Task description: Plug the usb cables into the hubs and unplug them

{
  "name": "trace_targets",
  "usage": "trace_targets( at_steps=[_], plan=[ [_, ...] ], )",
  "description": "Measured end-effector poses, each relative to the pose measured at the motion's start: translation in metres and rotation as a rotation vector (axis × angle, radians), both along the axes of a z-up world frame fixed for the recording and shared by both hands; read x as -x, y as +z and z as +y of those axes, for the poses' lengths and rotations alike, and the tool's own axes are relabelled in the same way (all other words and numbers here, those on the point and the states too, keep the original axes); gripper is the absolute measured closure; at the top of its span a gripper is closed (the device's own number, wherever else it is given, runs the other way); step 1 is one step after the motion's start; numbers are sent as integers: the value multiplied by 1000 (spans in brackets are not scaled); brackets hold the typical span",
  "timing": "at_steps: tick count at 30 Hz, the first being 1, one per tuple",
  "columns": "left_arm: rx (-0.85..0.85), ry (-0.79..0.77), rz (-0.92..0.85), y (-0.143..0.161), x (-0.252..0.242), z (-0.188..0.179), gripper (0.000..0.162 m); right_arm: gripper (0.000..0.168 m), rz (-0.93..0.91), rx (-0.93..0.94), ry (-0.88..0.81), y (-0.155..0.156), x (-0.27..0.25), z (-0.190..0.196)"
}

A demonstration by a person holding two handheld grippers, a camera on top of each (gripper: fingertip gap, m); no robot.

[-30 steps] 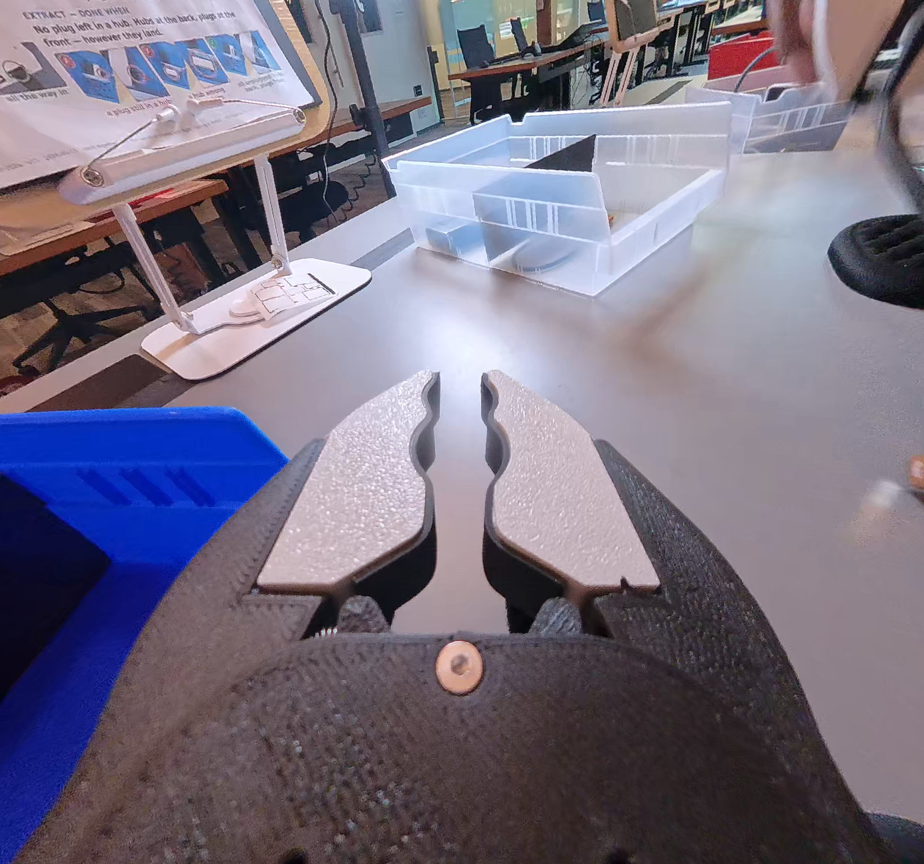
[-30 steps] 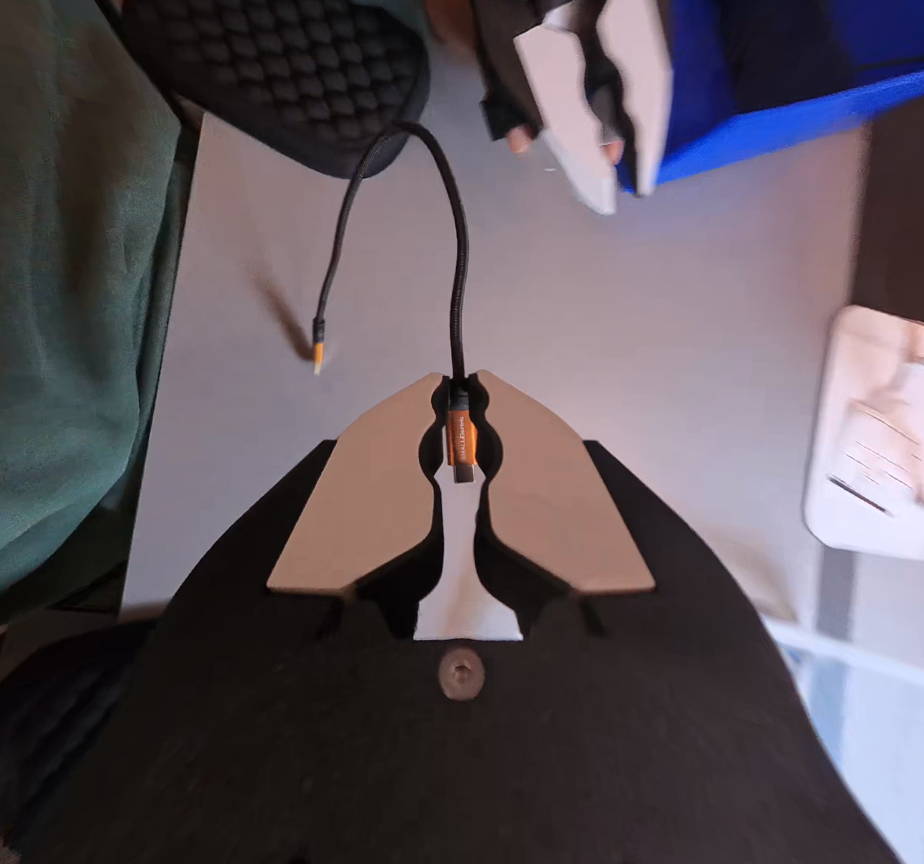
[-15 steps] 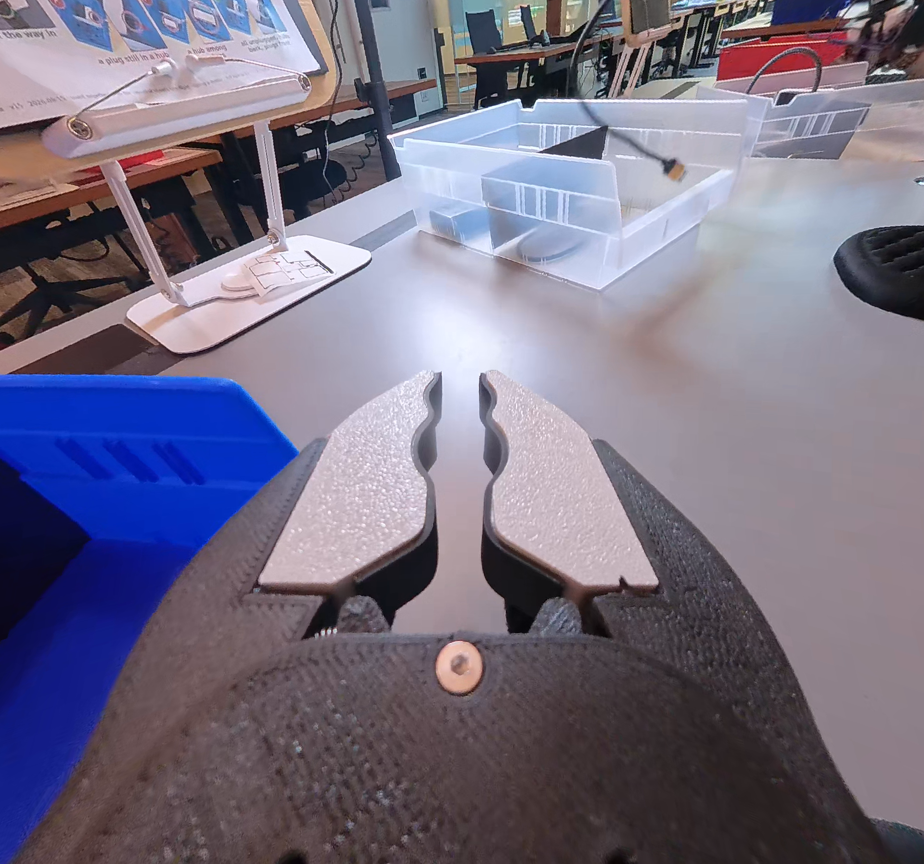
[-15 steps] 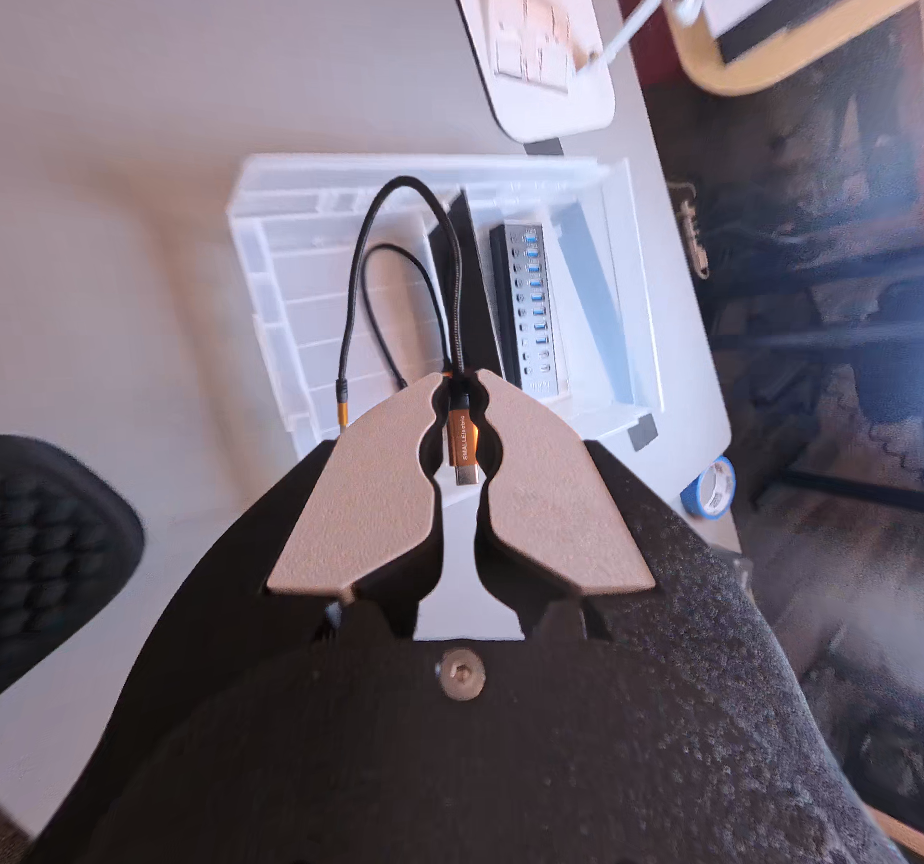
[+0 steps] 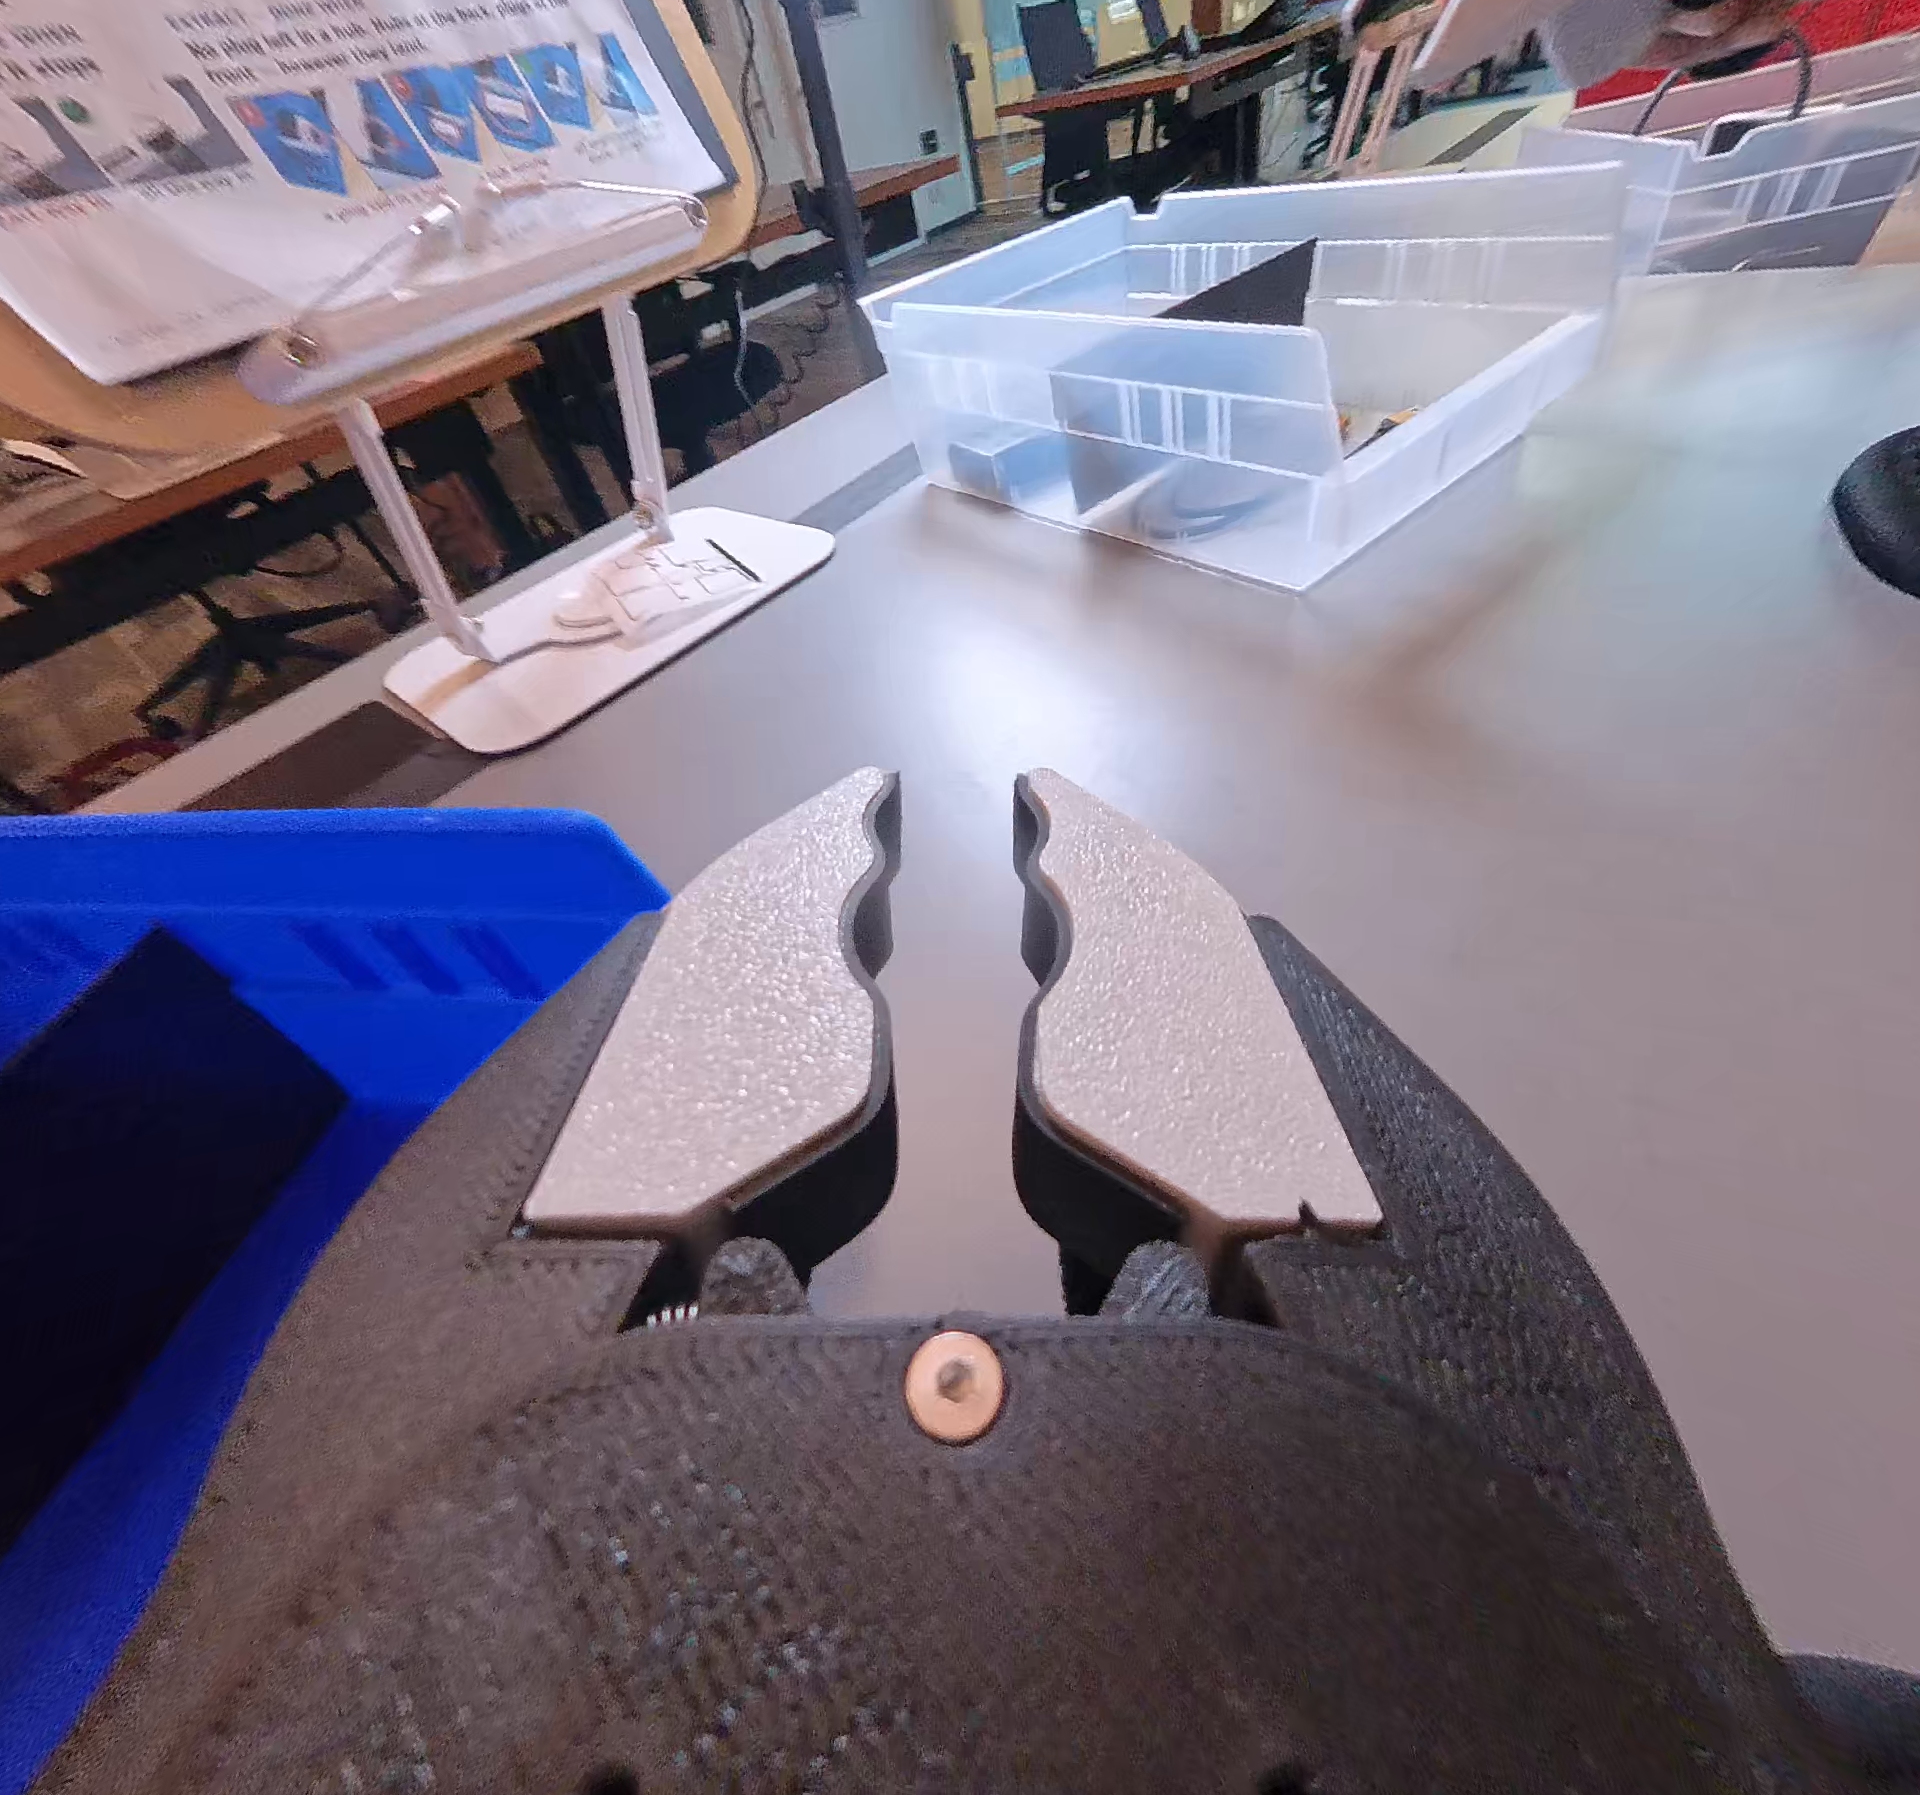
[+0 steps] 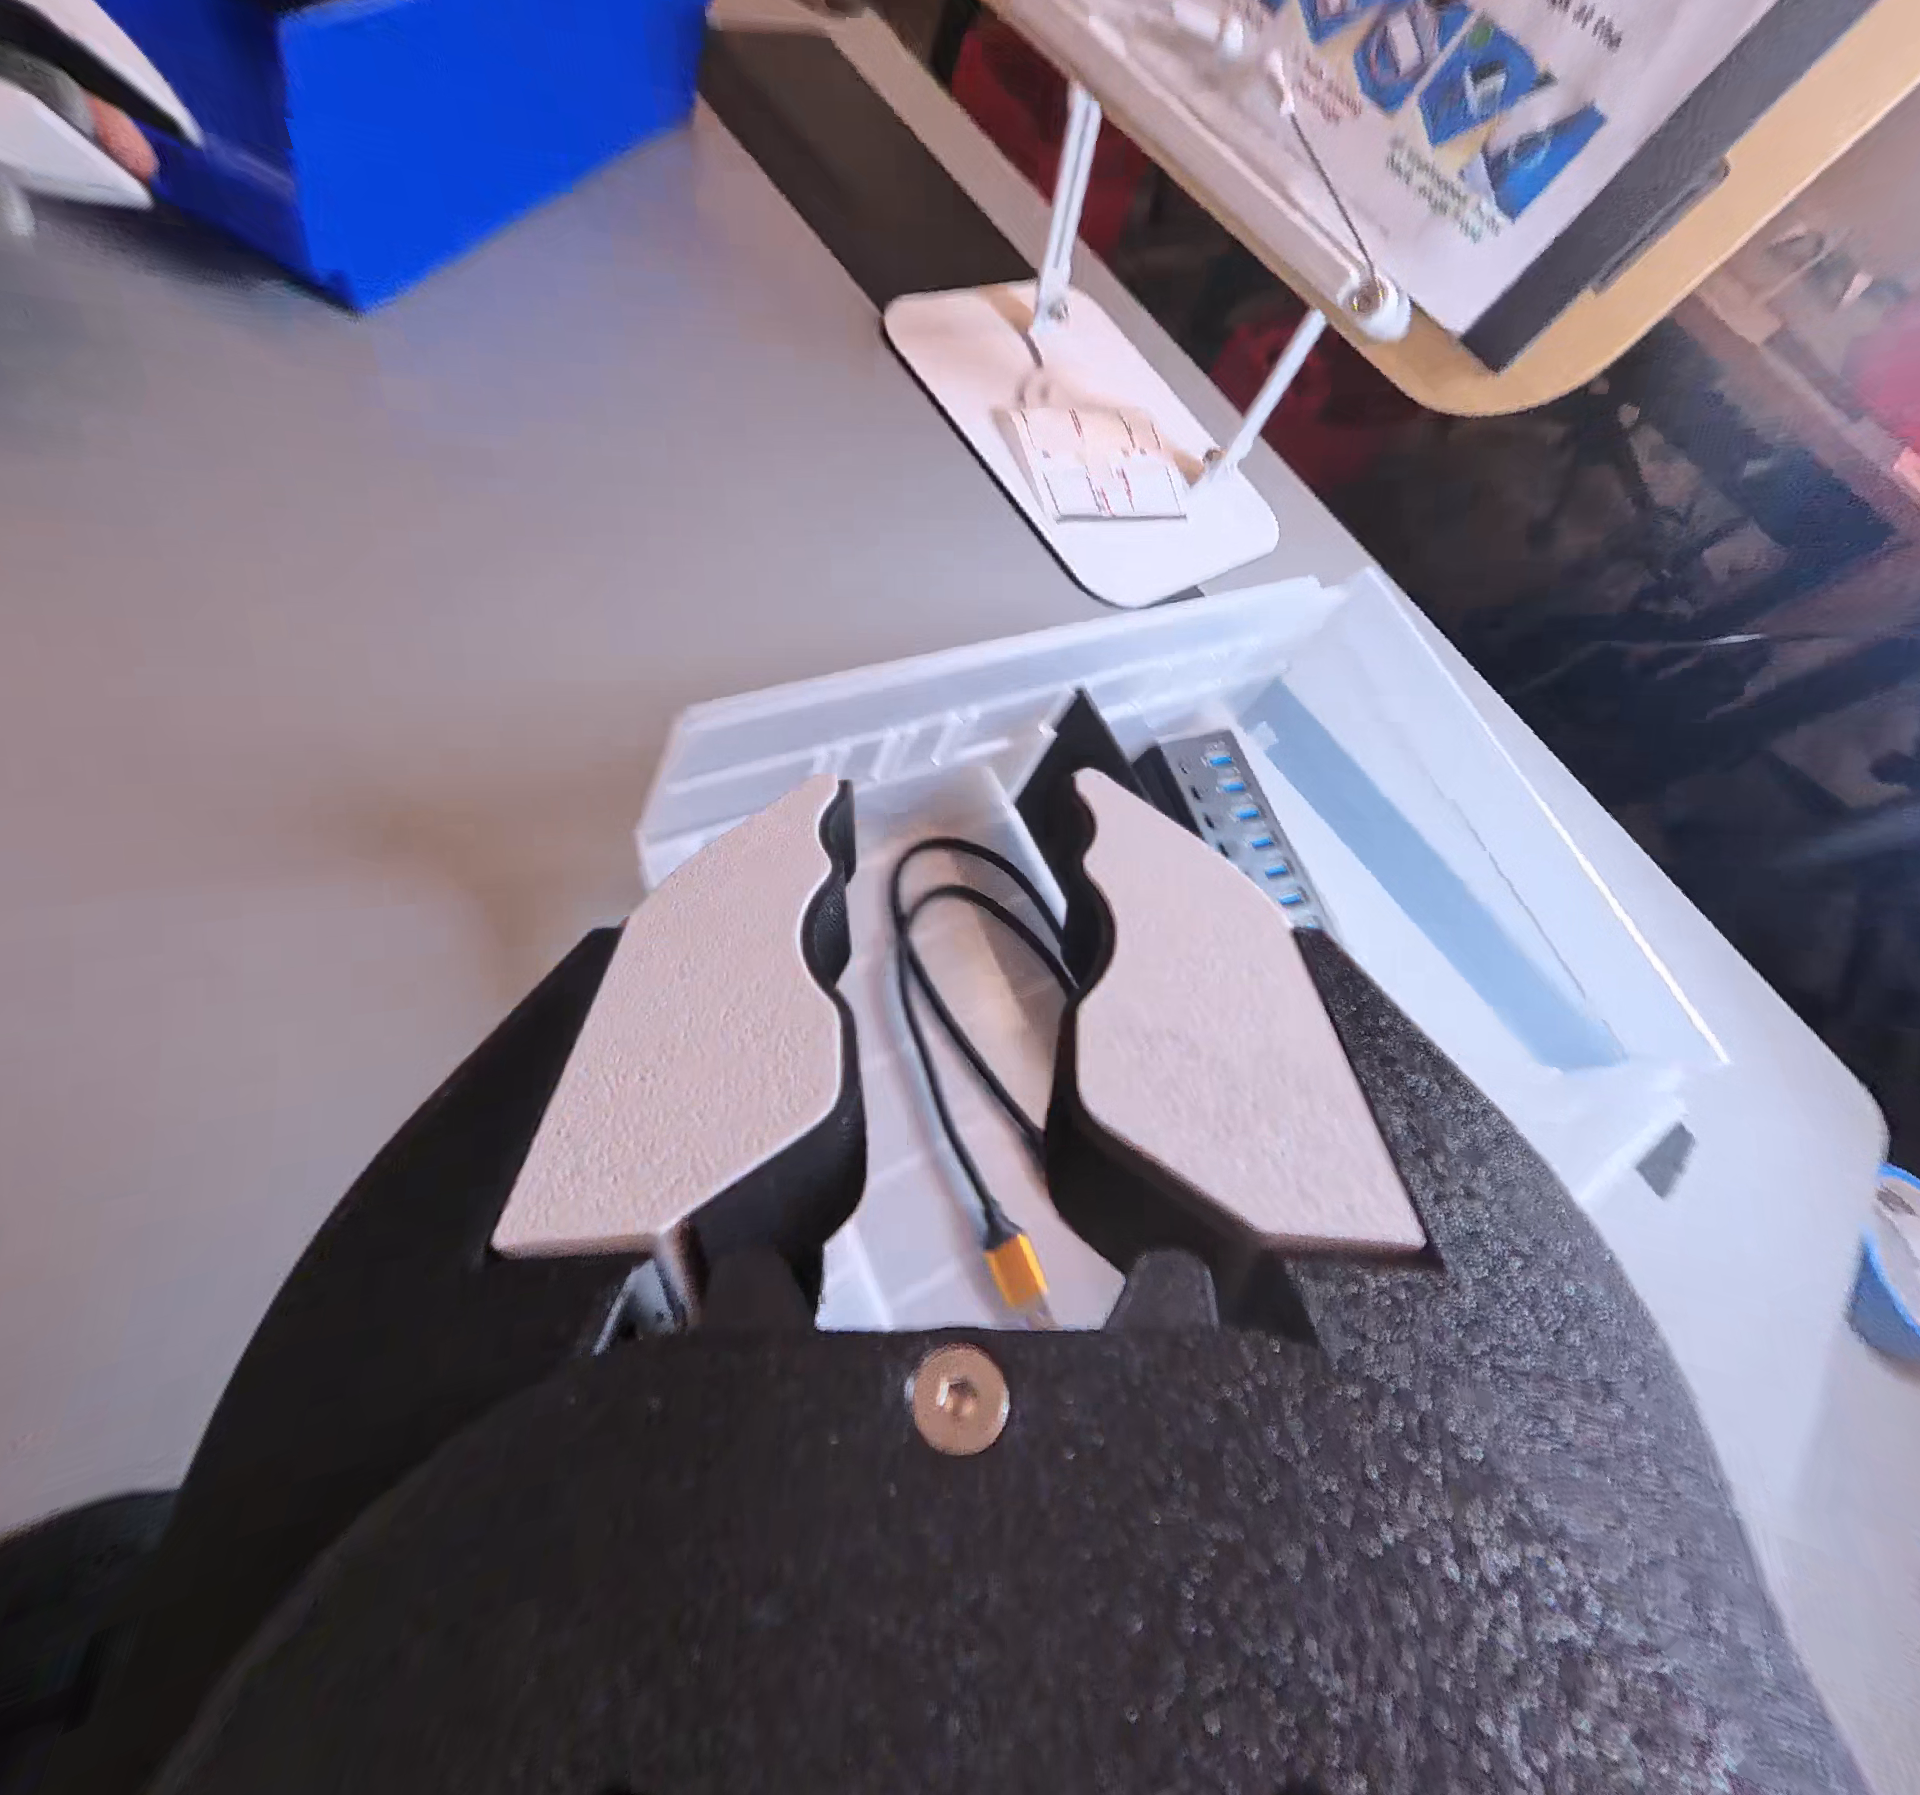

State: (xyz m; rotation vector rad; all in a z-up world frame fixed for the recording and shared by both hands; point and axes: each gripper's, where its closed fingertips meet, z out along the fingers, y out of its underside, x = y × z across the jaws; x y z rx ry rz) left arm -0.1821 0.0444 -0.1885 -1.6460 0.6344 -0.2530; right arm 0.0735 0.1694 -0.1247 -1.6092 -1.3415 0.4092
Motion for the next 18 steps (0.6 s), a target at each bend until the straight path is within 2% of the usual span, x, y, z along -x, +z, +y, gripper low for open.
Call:
trace_targets(
  at_steps=[4,7,11,13,14,16,18],
  plan=[
    [8,101,137,16,30,-9,125,131,128,31,53,-12,11,-48],
    [84,203,253,12,71,-19,122,131,166,71,91,-27,11,-77],
    [407,200,413,-43,99,-31,110,132,189,125,123,-41,7,-96],
    [515,253,523,-68,113,-30,110,132,200,146,135,-45,7,-100],
    [534,294,607,-75,123,-29,120,133,205,146,137,-46,7,-101],
    [525,286,733,-81,124,-28,131,134,210,143,143,-48,7,-104],
    [524,260,730,-81,109,-32,132,135,216,143,150,-50,6,-108]
  ],
)
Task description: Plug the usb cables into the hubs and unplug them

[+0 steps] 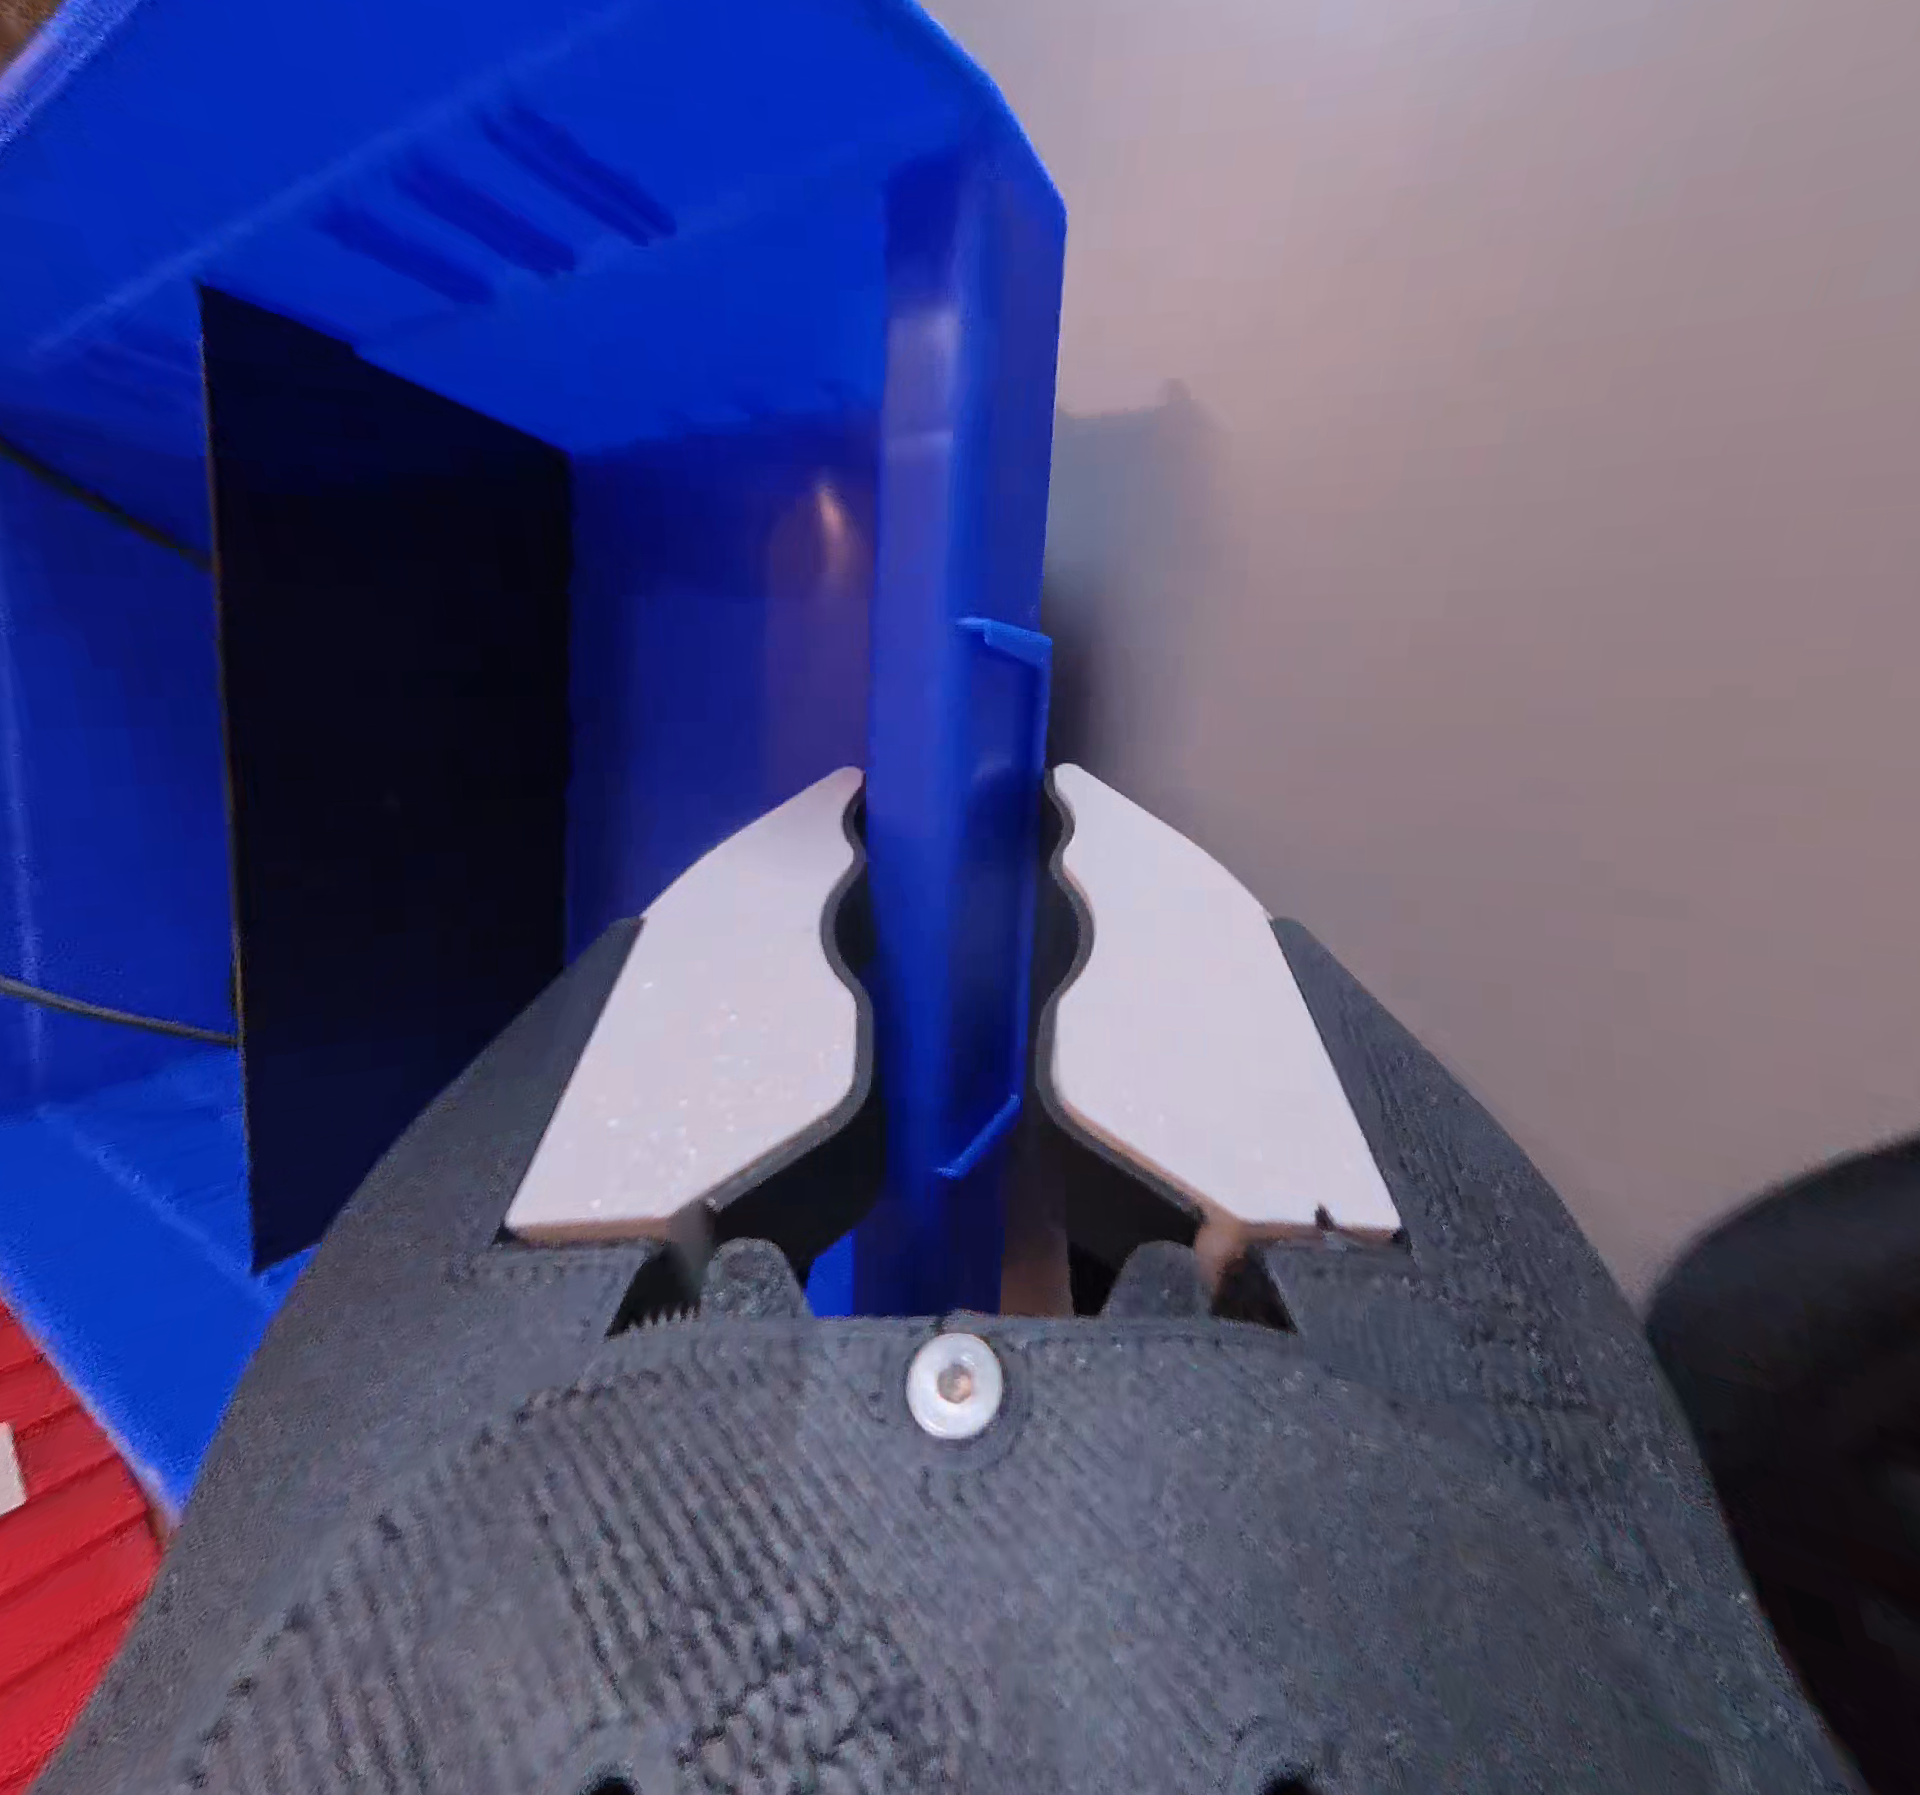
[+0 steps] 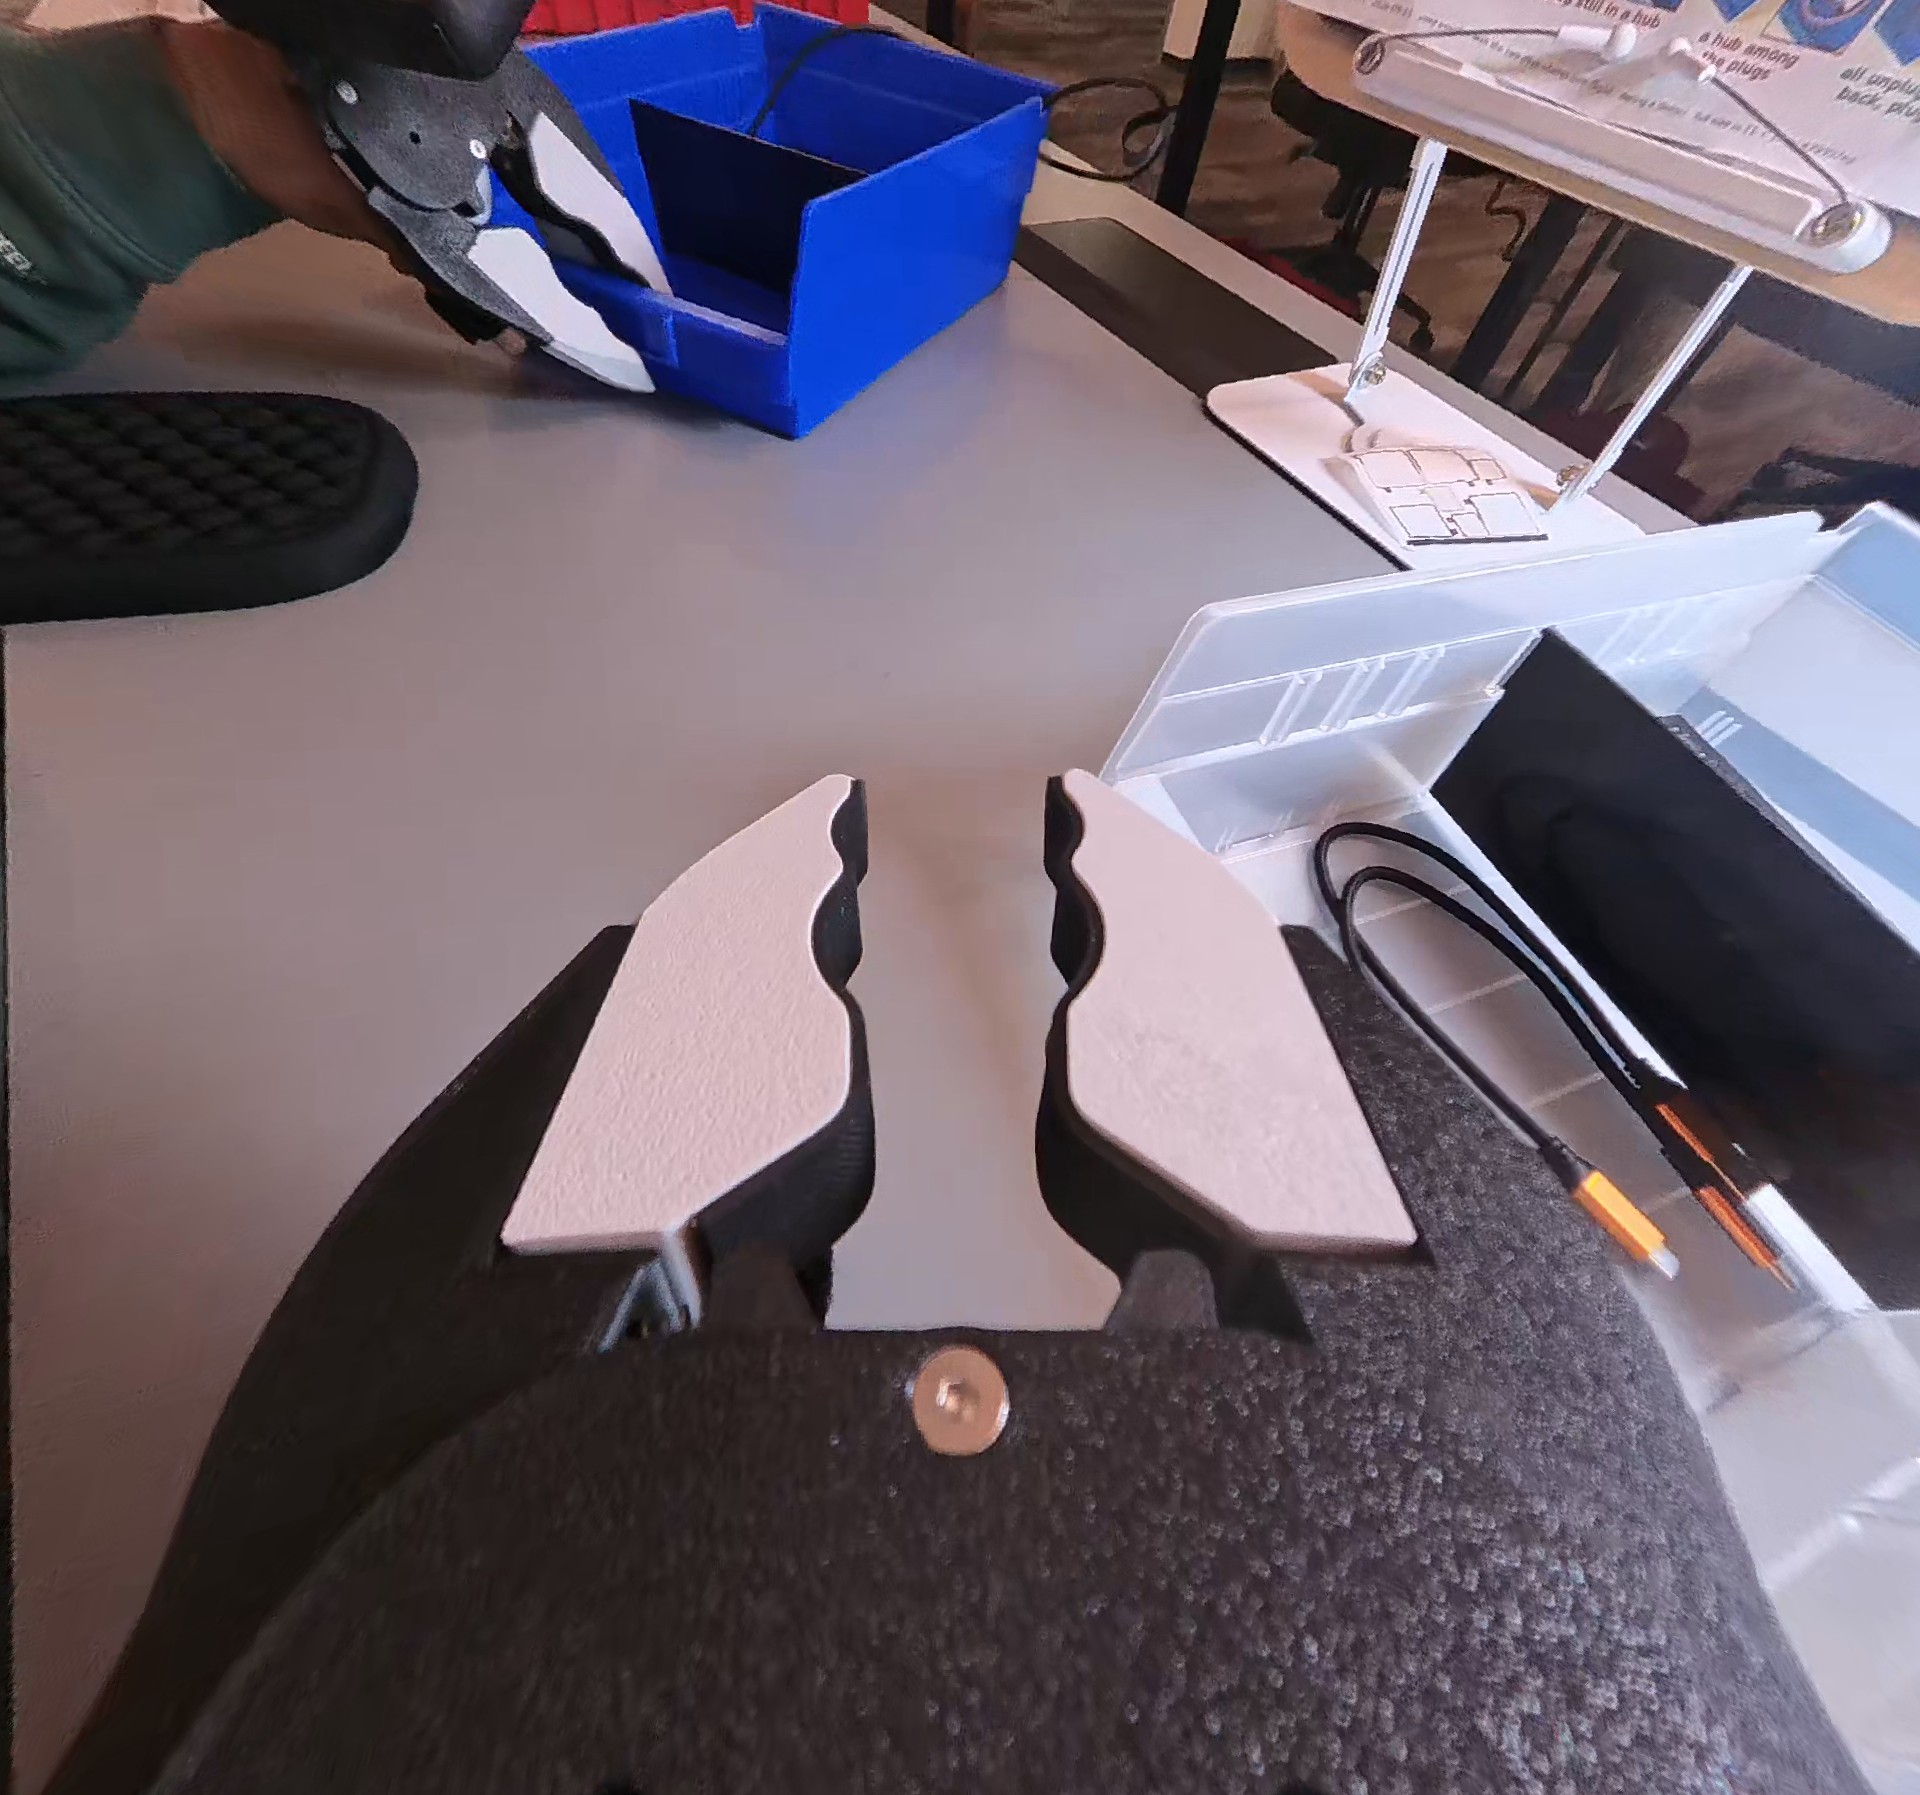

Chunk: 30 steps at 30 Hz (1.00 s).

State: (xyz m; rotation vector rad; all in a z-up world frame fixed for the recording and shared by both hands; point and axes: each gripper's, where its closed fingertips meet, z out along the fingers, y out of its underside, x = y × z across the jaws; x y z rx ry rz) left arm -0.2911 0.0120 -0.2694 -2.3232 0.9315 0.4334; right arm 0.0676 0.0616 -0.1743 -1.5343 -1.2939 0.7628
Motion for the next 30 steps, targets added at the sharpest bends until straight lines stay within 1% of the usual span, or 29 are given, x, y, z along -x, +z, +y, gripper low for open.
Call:
trace_targets(
  at_steps=[4,5,6,7,9,11,12,13,14,15,16,17,18,20,21,23,25,26,28,30],
  plan=[
    [88,-46,-42,0,-30,-31,134,136,17,13,13,-2,-4,-7],
    [95,-60,-73,4,-34,-36,130,136,27,20,16,-2,-4,-8],
    [71,-56,-95,12,-34,-36,119,136,41,27,20,0,-4,-9],
    [68,-43,-110,20,-30,-36,112,136,56,32,25,2,-3,-11],
    [30,-66,-178,44,-32,-34,116,137,81,38,37,7,0,-15],
    [-69,-120,-340,87,-42,-21,124,137,95,29,50,11,2,-21],
    [-127,-99,-390,109,-35,-7,129,137,100,24,57,12,3,-23],
    [-161,-56,-406,124,-21,9,131,138,103,23,65,14,5,-26],
    [-175,1,-400,132,-2,29,132,138,107,24,74,15,7,-29],
    [-165,70,-394,133,19,50,131,138,114,26,82,17,9,-32],
    [-118,139,-416,127,38,69,129,138,121,29,91,18,11,-35],
    [-41,204,-464,114,52,86,124,138,123,32,100,19,13,-39],
    [45,265,-518,97,63,100,118,138,122,31,106,20,15,-42],
    [182,383,-593,62,82,121,111,138,119,21,110,20,15,-46],
    [237,441,-583,45,91,127,109,138,117,20,112,20,15,-48],
    [313,533,-476,15,113,129,105,138,119,27,115,18,14,-50],
    [401,551,-481,-7,109,126,108,138,125,45,121,16,14,-51],
    [422,533,-495,-12,104,126,115,139,128,56,123,15,14,-50],
    [395,488,-449,-8,104,130,117,139,126,75,127,11,15,-50],
    [316,450,-423,13,107,135,120,139,119,87,133,9,16,-51]
  ],
)
